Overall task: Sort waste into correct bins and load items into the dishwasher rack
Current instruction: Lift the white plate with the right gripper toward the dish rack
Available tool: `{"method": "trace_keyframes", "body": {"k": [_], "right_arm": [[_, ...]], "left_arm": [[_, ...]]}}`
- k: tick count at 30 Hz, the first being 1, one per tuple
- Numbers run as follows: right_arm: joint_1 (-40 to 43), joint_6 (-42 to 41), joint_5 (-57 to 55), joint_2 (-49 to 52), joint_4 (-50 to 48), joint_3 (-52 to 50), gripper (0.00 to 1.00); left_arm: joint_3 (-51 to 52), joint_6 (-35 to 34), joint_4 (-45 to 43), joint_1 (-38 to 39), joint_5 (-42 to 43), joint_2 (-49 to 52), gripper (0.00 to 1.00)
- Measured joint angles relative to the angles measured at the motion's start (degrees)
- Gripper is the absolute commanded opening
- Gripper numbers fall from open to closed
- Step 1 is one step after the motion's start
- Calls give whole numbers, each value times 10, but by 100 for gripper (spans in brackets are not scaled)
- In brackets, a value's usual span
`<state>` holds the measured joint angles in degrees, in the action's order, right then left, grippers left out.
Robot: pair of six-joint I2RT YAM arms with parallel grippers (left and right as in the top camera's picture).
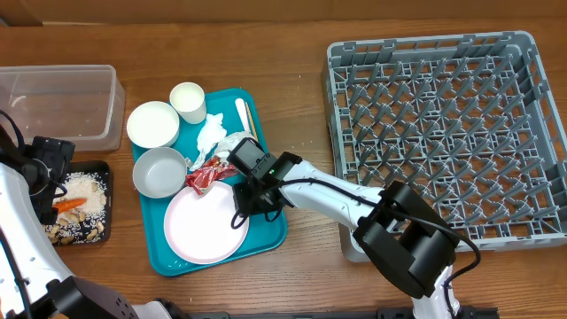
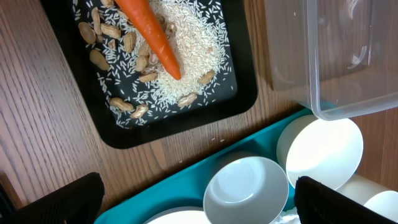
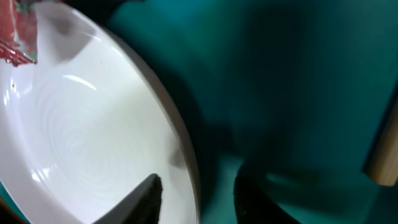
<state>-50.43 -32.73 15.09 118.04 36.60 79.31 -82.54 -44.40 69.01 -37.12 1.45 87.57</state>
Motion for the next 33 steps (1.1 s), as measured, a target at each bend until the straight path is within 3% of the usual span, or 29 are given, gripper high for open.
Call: {"method": "trace_keyframes", "body": {"k": [14, 24, 33], "right_arm": [[0, -7, 1, 7, 47, 11, 4], [6, 0, 0, 8, 143, 58, 4], [29, 79, -1, 9, 301, 153, 4]], "left_arm": [[0, 0, 0, 0, 0, 0, 100], [0, 0, 0, 0, 0, 0, 100], [0, 0, 0, 0, 0, 0, 100]]}}
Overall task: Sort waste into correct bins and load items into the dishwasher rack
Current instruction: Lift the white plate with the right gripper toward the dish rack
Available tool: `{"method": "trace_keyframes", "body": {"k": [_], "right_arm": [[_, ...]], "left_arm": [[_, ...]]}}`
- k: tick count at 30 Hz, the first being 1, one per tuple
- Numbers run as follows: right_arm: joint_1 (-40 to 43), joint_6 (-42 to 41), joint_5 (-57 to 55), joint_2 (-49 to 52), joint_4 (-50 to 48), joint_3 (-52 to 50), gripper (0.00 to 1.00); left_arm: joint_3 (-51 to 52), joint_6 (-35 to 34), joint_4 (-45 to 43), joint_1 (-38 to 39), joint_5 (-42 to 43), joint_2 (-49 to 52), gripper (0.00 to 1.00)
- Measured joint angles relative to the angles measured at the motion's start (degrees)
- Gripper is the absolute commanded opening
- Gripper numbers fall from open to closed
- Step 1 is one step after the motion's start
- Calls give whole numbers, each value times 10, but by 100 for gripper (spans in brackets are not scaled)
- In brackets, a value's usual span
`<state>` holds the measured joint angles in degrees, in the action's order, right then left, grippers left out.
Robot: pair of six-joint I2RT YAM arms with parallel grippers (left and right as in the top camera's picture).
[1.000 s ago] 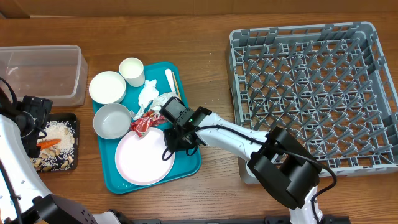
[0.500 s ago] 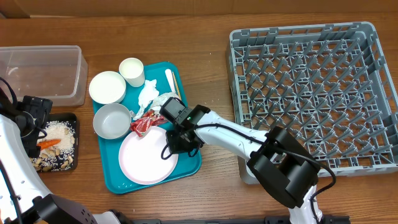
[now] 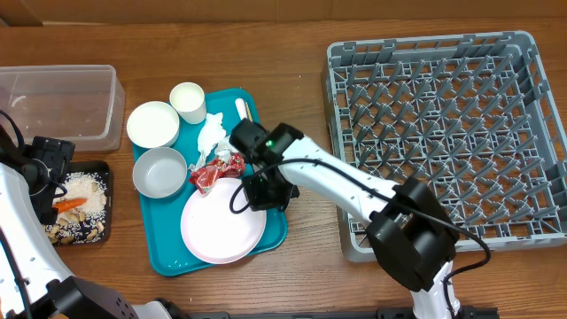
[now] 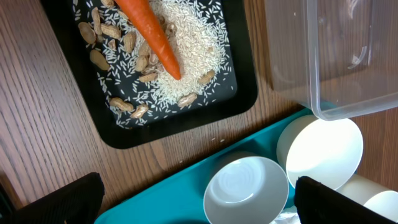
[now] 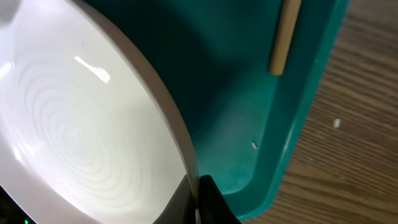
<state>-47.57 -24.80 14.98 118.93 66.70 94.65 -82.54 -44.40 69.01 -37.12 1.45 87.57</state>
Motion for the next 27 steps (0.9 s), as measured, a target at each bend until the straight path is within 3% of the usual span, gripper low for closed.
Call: {"method": "trace_keyframes", "body": {"k": [11, 20, 27], "right_arm": [[7, 58, -86, 0, 163, 87, 4], [46, 44, -160, -20, 165, 89, 4], [144, 40, -221, -135, 157, 99, 4]], "left_arm": [[0, 0, 0, 0, 0, 0, 100], [0, 0, 0, 0, 0, 0, 100], [0, 0, 0, 0, 0, 0, 100]]}}
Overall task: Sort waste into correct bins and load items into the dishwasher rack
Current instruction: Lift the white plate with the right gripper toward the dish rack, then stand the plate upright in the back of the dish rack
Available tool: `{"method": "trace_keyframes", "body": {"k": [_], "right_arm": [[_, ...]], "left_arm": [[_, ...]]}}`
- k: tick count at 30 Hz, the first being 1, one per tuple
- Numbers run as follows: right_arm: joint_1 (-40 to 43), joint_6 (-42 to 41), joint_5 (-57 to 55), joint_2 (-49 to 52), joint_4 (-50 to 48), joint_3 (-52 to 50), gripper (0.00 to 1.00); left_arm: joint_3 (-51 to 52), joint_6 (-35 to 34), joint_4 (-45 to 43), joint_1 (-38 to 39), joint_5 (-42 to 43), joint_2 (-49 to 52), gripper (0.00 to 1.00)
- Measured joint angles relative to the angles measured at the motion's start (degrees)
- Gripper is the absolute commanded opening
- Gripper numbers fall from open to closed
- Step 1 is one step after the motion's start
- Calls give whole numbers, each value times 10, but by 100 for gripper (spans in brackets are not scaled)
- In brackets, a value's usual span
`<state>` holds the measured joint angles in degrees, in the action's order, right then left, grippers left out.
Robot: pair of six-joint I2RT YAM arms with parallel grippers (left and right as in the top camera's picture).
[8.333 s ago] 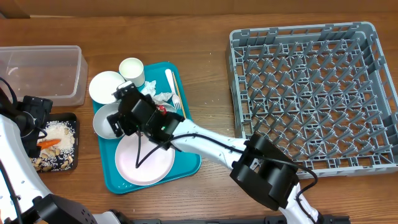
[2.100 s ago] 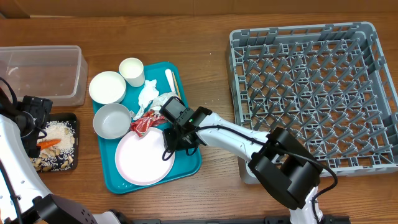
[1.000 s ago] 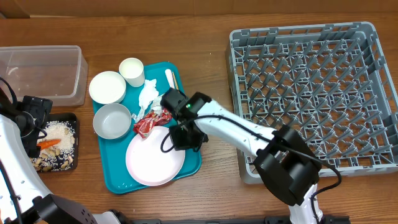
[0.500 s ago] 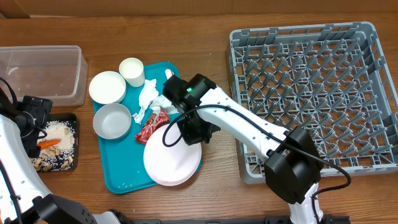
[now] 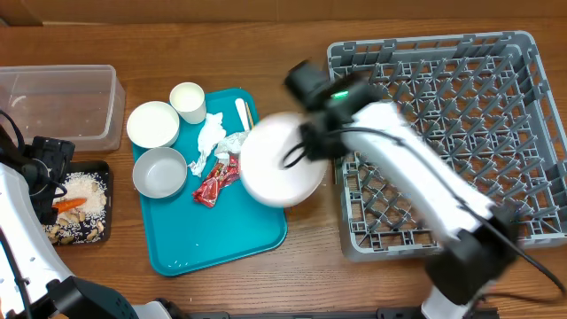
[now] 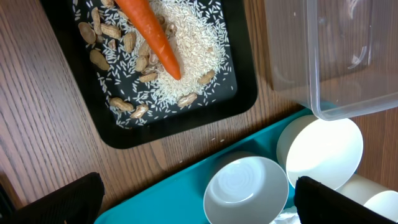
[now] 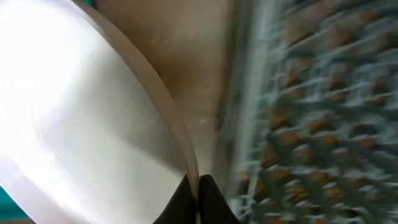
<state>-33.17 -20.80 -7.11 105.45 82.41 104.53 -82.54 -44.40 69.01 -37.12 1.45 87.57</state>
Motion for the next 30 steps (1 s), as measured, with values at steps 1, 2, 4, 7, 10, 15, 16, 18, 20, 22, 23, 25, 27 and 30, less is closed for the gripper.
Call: {"method": "trace_keyframes", "body": {"k": [1, 2, 4, 7, 10, 15, 16, 18, 20, 22, 23, 25, 27, 30], "right_arm": [[18, 0, -13, -17, -1, 5, 4], [37, 0, -26, -32, -4, 10, 4], [79, 0, -57, -59, -15, 19, 4], [140, 0, -103, -77, -39, 24, 4], [201, 0, -149, -75, -74, 23, 4], [276, 3, -219, -64, -140, 20, 4], [287, 7, -230, -62, -153, 19, 4], [305, 19, -247, -57, -170, 18, 4], [319, 34, -261, -49, -184, 18, 4], [328, 45, -276, -38, -196, 18, 4], [331, 48, -283, -31, -201, 18, 4], [336, 54, -296, -17, -209, 18, 4], [339, 61, -306, -5, -215, 17, 4], [339, 75, -314, 5, -216, 16, 4]], "left_arm": [[0, 0, 0, 0, 0, 0, 100], [0, 0, 0, 0, 0, 0, 100], [0, 0, 0, 0, 0, 0, 100], [0, 0, 0, 0, 0, 0, 100], [0, 0, 0, 0, 0, 0, 100], [0, 0, 0, 0, 0, 0, 100], [0, 0, 0, 0, 0, 0, 100], [0, 0, 0, 0, 0, 0, 100], [0, 0, 0, 0, 0, 0, 100], [0, 0, 0, 0, 0, 0, 100], [0, 0, 0, 0, 0, 0, 100], [0, 0, 0, 0, 0, 0, 100], [0, 0, 0, 0, 0, 0, 100], [0, 0, 0, 0, 0, 0, 100]]}}
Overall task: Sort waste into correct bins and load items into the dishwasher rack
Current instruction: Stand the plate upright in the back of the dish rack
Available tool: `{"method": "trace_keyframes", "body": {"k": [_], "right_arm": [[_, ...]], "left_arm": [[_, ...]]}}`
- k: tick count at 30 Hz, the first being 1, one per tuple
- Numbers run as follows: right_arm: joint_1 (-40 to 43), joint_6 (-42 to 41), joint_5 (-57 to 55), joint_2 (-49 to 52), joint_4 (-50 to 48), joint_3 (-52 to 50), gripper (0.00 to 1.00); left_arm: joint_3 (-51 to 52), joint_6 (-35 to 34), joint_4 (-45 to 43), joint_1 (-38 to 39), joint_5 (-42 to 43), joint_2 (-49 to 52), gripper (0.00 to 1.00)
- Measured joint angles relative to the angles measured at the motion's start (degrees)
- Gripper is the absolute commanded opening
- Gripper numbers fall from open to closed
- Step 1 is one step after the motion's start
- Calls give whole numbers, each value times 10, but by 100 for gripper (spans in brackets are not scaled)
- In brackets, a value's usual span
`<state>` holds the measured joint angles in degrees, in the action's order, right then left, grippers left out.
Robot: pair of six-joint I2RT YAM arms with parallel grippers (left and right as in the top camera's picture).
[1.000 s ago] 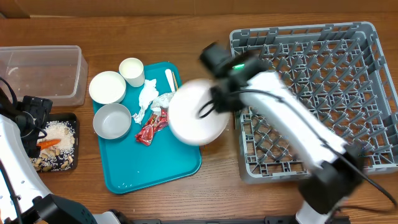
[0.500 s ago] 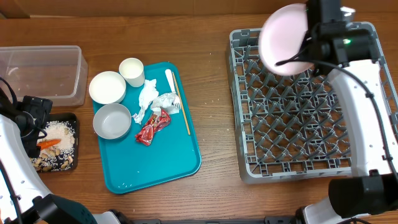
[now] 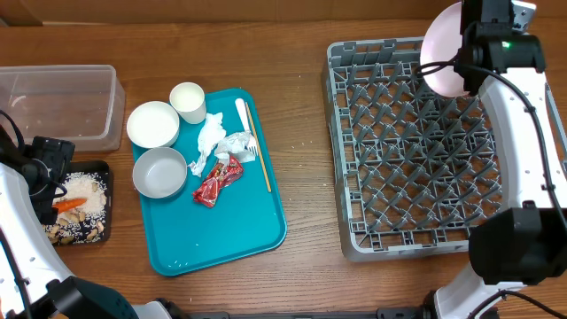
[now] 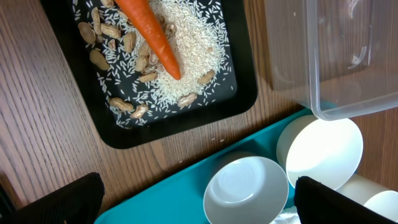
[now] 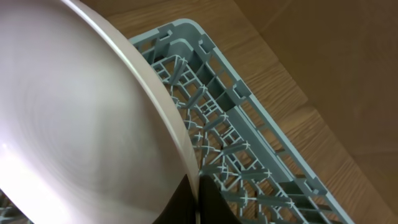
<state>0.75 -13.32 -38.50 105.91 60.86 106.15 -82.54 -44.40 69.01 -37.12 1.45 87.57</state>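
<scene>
My right gripper (image 5: 198, 196) is shut on the rim of the white plate (image 3: 443, 55), held tilted on edge above the far right part of the grey dishwasher rack (image 3: 425, 213). In the right wrist view the plate (image 5: 81, 124) fills the left, with rack (image 5: 249, 155) pegs below it. The teal tray (image 3: 230, 232) holds a grey bowl (image 3: 159, 171), crumpled tissue (image 3: 213, 135), a red wrapper (image 3: 215, 179), a chopstick (image 3: 259, 146) and a white fork. My left gripper (image 4: 196, 205) stands open, above the tray's left edge beside the black food tray (image 4: 155, 68).
A clear plastic bin (image 3: 58, 102) stands at the far left. A white bowl (image 3: 152, 124) and a white cup (image 3: 188, 101) rest at the tray's far left corner. The black tray (image 3: 80, 208) holds rice, peanuts and a carrot (image 4: 152, 37).
My right gripper carried the plate from just left of the rack's near-left part to above the rack's far right corner. The left arm has not moved.
My right gripper was open at the plate's rim on the teal tray. Then it was shut on the rim with the plate on the tray. Then it held the plate lifted between tray and rack, and now over the rack's far right.
</scene>
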Motion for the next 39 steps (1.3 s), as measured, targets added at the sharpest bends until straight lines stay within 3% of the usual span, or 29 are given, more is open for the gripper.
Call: {"method": "trace_keyframes", "body": {"k": [36, 39], "right_arm": [[-71, 51, -73, 8, -62, -75, 4], [-81, 57, -83, 8, -61, -75, 7]], "left_arm": [[0, 0, 0, 0, 0, 0, 100], [0, 0, 0, 0, 0, 0, 100]]}}
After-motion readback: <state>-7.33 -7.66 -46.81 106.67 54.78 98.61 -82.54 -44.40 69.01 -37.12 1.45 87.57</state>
